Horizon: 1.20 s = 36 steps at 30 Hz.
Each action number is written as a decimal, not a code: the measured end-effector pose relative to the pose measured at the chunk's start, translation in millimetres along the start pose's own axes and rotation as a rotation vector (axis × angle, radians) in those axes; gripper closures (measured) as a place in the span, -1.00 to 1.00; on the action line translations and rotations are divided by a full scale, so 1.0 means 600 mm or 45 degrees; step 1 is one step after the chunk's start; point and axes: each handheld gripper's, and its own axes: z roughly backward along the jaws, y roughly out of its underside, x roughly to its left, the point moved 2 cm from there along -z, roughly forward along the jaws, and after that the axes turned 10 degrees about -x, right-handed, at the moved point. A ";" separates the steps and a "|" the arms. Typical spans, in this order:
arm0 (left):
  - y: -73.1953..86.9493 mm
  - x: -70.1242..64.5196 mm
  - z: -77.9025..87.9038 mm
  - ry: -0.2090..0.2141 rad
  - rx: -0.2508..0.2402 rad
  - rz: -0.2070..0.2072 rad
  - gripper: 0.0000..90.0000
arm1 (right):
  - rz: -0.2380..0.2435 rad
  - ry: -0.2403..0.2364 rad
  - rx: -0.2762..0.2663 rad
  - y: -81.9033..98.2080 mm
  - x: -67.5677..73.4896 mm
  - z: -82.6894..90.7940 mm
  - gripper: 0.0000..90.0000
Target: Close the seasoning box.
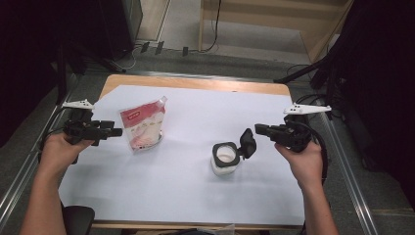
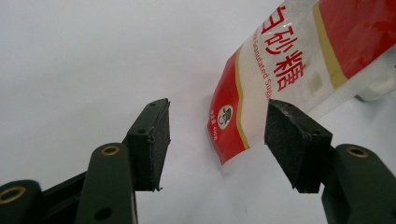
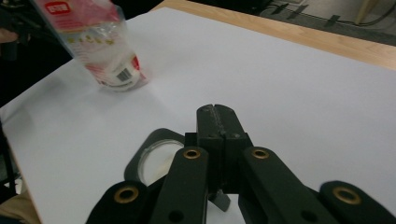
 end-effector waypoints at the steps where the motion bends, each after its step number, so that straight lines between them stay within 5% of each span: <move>1: 0.000 -0.001 -0.001 -0.005 -0.002 -0.001 -0.08 | -0.011 0.012 -0.001 0.002 -0.005 0.003 1.00; 6: -0.002 0.001 -0.003 0.011 0.007 -0.004 -0.08 | -0.042 0.047 0.008 0.014 -0.022 0.004 1.00; 14: -0.001 -0.001 -0.007 0.014 0.003 -0.010 -0.08 | -0.074 0.058 0.090 0.049 -0.039 -0.032 1.00; 23: -0.003 -0.005 -0.010 0.015 -0.007 -0.017 -0.09 | -0.095 -0.009 0.146 0.074 -0.030 -0.068 1.00; 36: -0.002 -0.005 -0.015 0.012 0.002 -0.016 -0.09 | -0.090 -0.003 0.189 0.084 -0.018 -0.072 1.00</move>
